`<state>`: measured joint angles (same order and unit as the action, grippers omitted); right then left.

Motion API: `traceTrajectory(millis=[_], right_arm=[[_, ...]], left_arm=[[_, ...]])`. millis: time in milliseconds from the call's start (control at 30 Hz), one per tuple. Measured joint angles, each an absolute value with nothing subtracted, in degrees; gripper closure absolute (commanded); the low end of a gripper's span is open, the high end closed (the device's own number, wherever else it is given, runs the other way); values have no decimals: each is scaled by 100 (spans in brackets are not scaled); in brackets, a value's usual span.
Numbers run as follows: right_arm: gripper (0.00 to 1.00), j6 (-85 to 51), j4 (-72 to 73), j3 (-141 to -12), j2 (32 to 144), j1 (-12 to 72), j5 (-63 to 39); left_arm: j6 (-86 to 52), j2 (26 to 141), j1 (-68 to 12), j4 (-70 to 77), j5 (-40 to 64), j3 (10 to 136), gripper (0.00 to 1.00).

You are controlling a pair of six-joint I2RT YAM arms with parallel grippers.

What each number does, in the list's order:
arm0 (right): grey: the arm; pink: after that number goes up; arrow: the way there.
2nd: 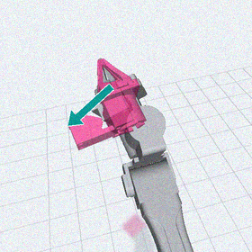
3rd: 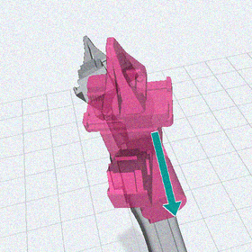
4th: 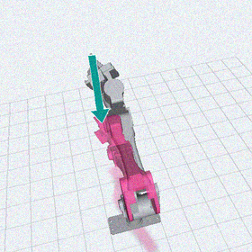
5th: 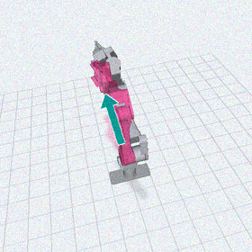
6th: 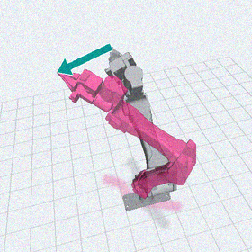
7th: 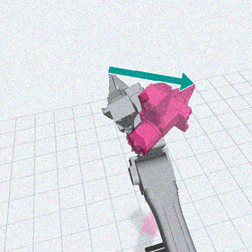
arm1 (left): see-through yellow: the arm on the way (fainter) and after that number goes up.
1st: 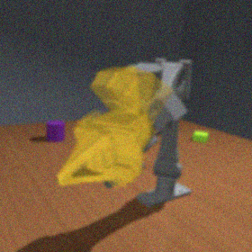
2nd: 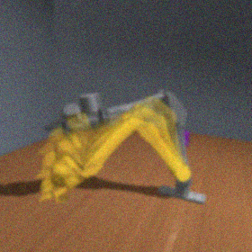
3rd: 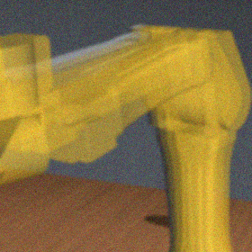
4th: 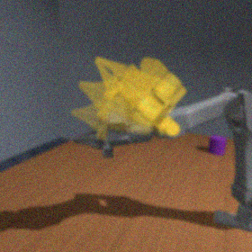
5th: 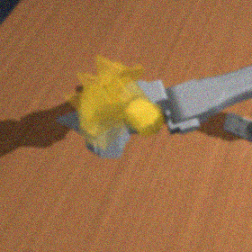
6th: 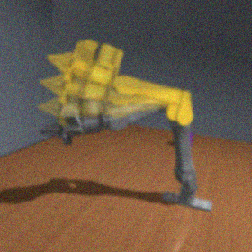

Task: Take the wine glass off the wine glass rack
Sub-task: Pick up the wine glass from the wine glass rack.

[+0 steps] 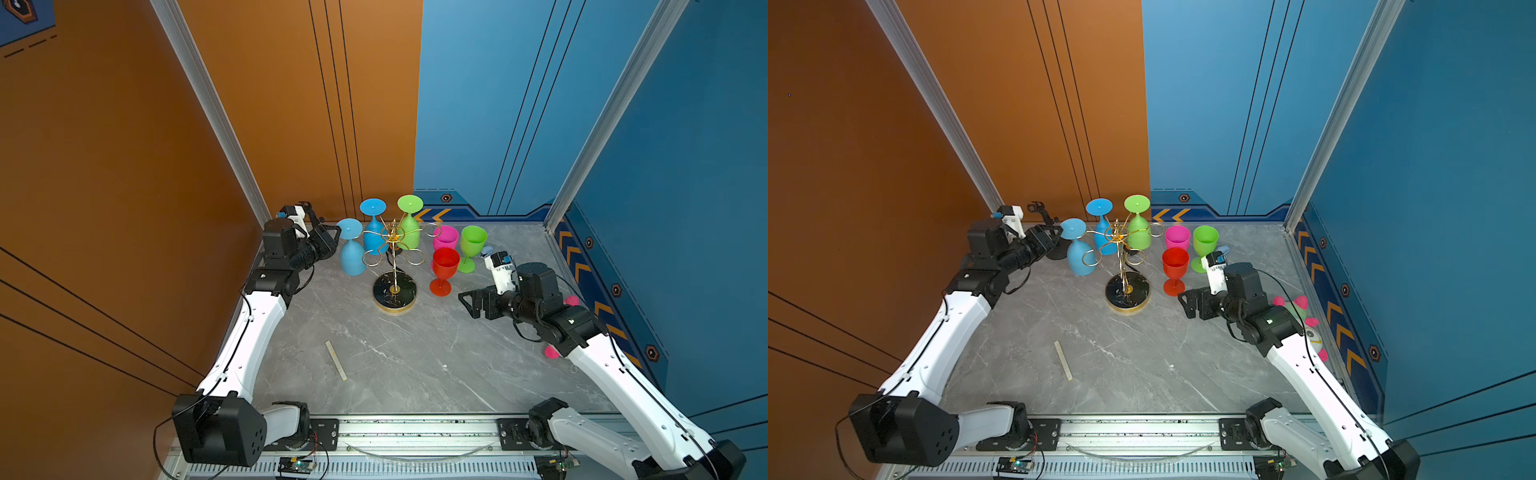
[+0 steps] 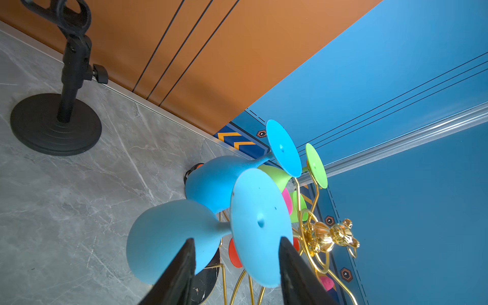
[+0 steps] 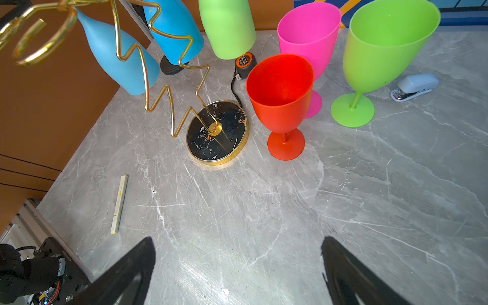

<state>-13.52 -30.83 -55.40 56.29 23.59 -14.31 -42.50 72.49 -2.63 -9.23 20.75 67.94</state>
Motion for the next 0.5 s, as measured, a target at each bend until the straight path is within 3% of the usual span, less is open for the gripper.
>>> traceTrajectory(millis=[500], right_arm=[[2, -1398, -3083, -5441, 5579, 2359, -1481]], left_arm=[[-4508, 7572, -224, -834, 2425, 6912, 64]])
